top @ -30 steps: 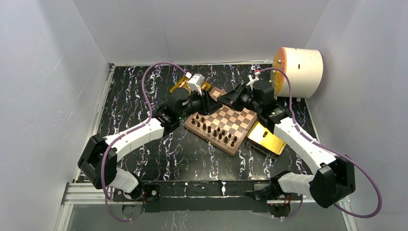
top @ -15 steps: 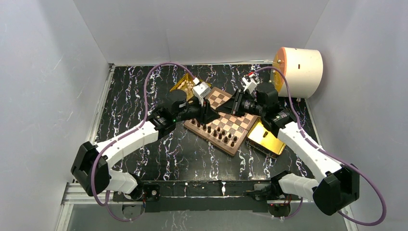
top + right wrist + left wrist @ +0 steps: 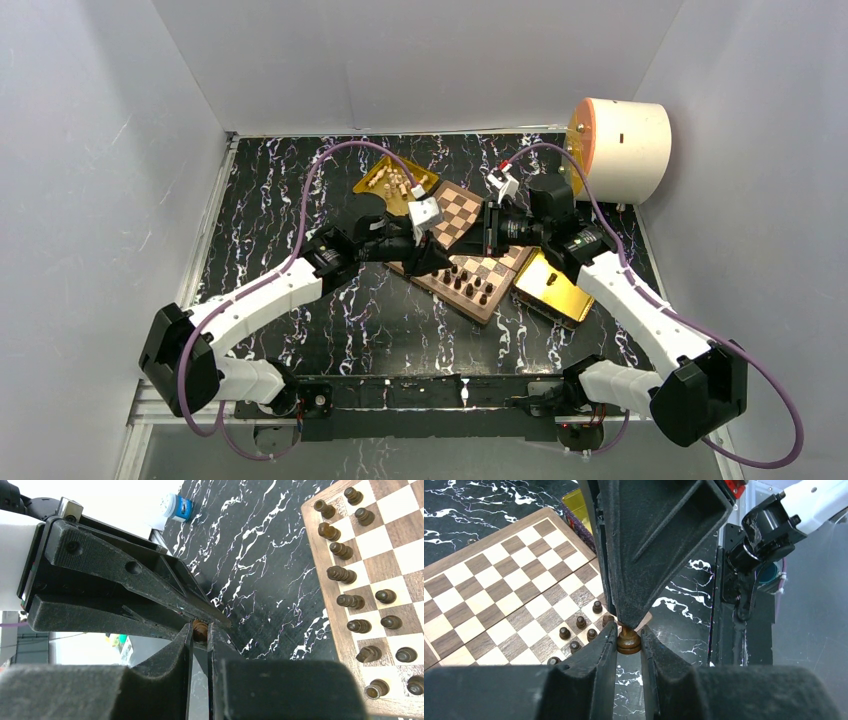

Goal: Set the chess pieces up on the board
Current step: Pick up the chess piece from the storage box, then place the chess piece on the chessboard.

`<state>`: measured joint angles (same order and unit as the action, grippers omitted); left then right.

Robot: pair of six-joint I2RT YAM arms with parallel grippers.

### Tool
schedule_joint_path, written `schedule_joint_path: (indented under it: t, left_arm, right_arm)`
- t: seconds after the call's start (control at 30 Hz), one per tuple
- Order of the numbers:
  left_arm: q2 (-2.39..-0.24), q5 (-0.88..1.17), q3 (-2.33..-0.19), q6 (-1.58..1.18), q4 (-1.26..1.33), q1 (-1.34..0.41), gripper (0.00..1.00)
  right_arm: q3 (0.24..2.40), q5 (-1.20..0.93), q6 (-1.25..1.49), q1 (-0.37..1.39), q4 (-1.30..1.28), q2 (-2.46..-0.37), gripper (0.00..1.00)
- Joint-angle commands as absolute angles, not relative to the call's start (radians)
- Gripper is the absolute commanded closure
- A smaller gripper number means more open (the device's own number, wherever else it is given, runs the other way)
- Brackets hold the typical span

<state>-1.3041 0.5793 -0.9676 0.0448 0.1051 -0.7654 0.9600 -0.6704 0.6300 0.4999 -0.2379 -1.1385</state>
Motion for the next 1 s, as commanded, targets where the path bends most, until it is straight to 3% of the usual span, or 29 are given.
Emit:
schedule_joint_path:
  t: [0.0, 0.13, 0.23, 0.53, 0.6, 0.97]
  left_arm:
    - [-1.270, 0.534, -0.967, 0.131, 0.018, -0.750, 1.00]
    - [-1.270, 0.502, -0.964, 0.105, 0.017, -0.751, 0.88]
    - [-1.270, 0.476, -0.958, 0.091, 0.007, -0.751, 0.65]
    - [-1.214, 0.256, -0.942, 0.028, -0.087, -0.749, 0.34]
    - [-1.181, 0.208, -0.917, 0.009, -0.090, -0.748, 0.15]
    - [-0.922, -0.045, -0.769, 0.031, -0.145, -0.746, 0.09]
  right_arm:
    - [1.014, -0.798, 0.594, 0.508, -0.254, -1.131, 0.86]
    - [0.997, -0.751, 0.633, 0.507, -0.216, -1.130, 0.88]
    - [0.982, -0.649, 0.666, 0.507, -0.192, -1.113, 0.88]
    - [1.055, -0.284, 0.584, 0.508, -0.291, -1.115, 0.88]
    - [1.075, -0.220, 0.546, 0.508, -0.316, -1.124, 0.88]
    - [1.147, -0.008, 0.365, 0.576, -0.325, -1.272, 0.87]
